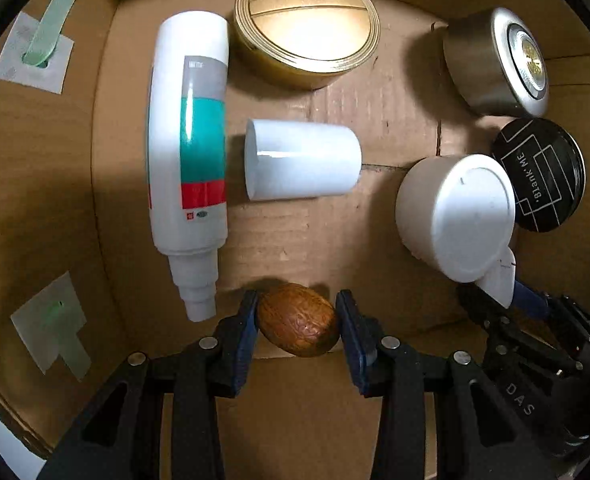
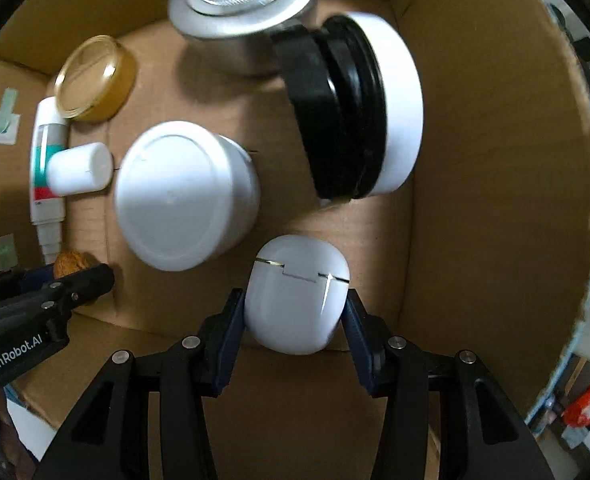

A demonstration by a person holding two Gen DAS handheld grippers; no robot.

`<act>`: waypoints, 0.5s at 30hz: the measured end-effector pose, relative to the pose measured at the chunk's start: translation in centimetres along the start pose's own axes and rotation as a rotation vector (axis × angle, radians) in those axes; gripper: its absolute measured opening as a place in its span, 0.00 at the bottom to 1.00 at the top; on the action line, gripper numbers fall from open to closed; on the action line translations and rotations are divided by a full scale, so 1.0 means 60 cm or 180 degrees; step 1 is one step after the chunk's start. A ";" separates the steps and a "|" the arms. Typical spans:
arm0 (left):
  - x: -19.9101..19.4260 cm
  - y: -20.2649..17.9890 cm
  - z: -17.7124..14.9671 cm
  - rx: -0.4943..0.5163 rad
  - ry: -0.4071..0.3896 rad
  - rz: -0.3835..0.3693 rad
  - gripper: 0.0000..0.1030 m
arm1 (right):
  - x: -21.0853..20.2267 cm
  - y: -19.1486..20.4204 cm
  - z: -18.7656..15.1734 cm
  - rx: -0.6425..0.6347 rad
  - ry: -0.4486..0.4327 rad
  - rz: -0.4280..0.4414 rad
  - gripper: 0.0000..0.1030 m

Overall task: Organize rigid objects
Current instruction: 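Open both tools to drop the walnut and earbud case in the box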

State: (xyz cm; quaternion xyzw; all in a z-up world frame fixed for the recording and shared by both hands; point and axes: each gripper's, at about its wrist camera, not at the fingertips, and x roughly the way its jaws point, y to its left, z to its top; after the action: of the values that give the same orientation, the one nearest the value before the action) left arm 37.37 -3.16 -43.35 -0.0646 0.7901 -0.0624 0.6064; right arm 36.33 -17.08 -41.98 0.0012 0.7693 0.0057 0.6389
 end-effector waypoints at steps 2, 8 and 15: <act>-0.002 -0.003 0.000 0.0004 0.0006 0.0001 0.36 | 0.005 -0.006 0.002 0.0054 0.0032 0.0030 0.50; -0.030 0.001 0.001 -0.0059 -0.0072 0.0066 0.44 | -0.018 0.001 0.001 0.0024 -0.0032 0.0058 0.60; -0.097 0.002 -0.035 -0.0025 -0.0393 0.0188 0.51 | -0.090 0.011 -0.007 -0.0069 -0.0372 -0.0017 0.76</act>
State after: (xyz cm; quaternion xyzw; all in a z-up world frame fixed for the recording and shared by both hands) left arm 36.83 -1.96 -37.30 -0.0473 0.7530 -0.0373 0.6552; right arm 36.91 -16.48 -36.58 -0.0075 0.7305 0.0122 0.6827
